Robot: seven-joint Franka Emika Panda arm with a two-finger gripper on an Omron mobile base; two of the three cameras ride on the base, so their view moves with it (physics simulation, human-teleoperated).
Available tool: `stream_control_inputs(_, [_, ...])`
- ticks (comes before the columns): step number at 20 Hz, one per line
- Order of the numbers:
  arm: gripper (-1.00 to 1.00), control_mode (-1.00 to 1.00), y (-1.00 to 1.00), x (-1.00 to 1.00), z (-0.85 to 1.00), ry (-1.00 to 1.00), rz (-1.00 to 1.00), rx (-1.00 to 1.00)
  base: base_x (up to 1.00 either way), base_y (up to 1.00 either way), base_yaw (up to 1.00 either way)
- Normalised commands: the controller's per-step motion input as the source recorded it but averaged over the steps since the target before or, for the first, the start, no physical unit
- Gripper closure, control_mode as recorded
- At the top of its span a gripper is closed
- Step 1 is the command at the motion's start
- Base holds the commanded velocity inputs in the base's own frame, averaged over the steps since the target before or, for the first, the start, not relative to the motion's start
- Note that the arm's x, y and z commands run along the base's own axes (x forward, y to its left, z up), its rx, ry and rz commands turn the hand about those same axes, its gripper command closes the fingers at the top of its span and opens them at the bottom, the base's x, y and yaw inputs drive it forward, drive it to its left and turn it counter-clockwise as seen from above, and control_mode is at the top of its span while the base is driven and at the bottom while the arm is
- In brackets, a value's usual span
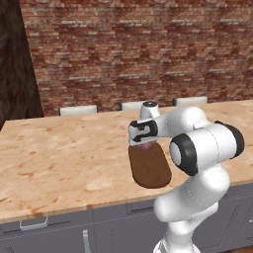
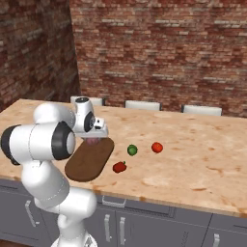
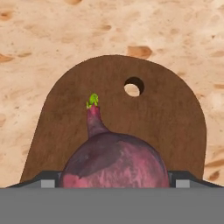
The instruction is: Place the avocado, onion, tomato, and bell pepper on the cutting board.
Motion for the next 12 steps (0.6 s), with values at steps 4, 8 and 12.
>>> stream_control_inputs(4, [-1.00,-1.00,-0.01,0.00,-0.09,0.00,0.00,0.00,0.00,0.00,0.00])
stream_control_inputs(8, [-1.00,-1.00,-0.06,0.00,0.01,-0.03,0.00,0.01,0.00,0.00,0.00])
stream_control_inputs(12, [-1.00,-1.00,-0.05,0.00,0.02,-0.01,-0.02,0.00,0.00,0.00,0.00])
